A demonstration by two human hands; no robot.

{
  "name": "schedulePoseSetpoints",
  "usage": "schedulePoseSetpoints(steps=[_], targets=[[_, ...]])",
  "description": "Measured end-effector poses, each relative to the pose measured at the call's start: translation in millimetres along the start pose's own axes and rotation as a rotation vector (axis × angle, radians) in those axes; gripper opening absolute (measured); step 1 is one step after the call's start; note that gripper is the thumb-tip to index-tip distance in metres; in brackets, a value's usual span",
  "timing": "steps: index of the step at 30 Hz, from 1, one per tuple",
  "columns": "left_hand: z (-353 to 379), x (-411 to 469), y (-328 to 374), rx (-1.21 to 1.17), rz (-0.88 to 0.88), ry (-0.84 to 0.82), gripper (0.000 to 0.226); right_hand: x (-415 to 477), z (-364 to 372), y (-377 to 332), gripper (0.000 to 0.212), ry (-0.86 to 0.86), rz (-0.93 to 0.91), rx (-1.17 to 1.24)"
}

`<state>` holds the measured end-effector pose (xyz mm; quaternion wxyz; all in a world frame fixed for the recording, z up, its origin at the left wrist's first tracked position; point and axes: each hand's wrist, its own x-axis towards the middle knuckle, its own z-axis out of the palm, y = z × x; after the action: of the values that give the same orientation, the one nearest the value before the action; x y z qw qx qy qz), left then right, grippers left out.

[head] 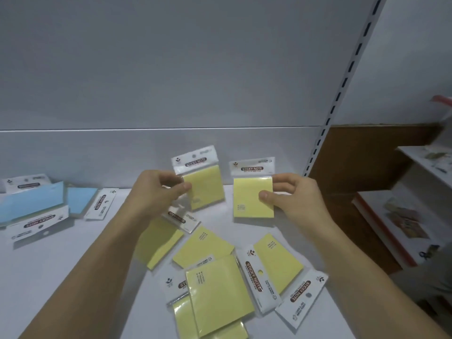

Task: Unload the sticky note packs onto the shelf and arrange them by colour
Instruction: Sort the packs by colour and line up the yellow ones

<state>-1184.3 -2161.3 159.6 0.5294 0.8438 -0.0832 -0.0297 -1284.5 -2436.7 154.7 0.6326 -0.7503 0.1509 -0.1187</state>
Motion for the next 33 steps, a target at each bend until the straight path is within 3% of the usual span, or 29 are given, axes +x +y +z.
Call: schedulePoseSetpoints(steps=[7,10,13,16,25,29,33], targets=[[5,9,-13,0.030,0.040,-0.009,0.016,31,14,3,0.025,-0.027,0.073,-0.131],[12,12,-15,0.177,0.041,0.006,0.017,40,12,7,0.020,-0.036,0.047,-0.269],[23,15,-16,0.328,0.042,0.074,0.023,43,16,9,0.023,0.001,-0.004,-0.458],[31,18,-19,0.416,0.011,0.125,0.027,43,20,15,0.022,0.012,0.004,-0.472],[38,20,-22,0.491,0.025,0.213,0.022,38,28,22,0.038,0.138,-0.130,-0.681],[24,15,-25,0.474,0.191,0.046,0.021,30,17,25,0.027,0.010,-0.224,-0.570],[15,6,-28,0.528,0.297,-0.137,0.032,24,5,26,0.034,-0.215,-0.254,-0.543]])
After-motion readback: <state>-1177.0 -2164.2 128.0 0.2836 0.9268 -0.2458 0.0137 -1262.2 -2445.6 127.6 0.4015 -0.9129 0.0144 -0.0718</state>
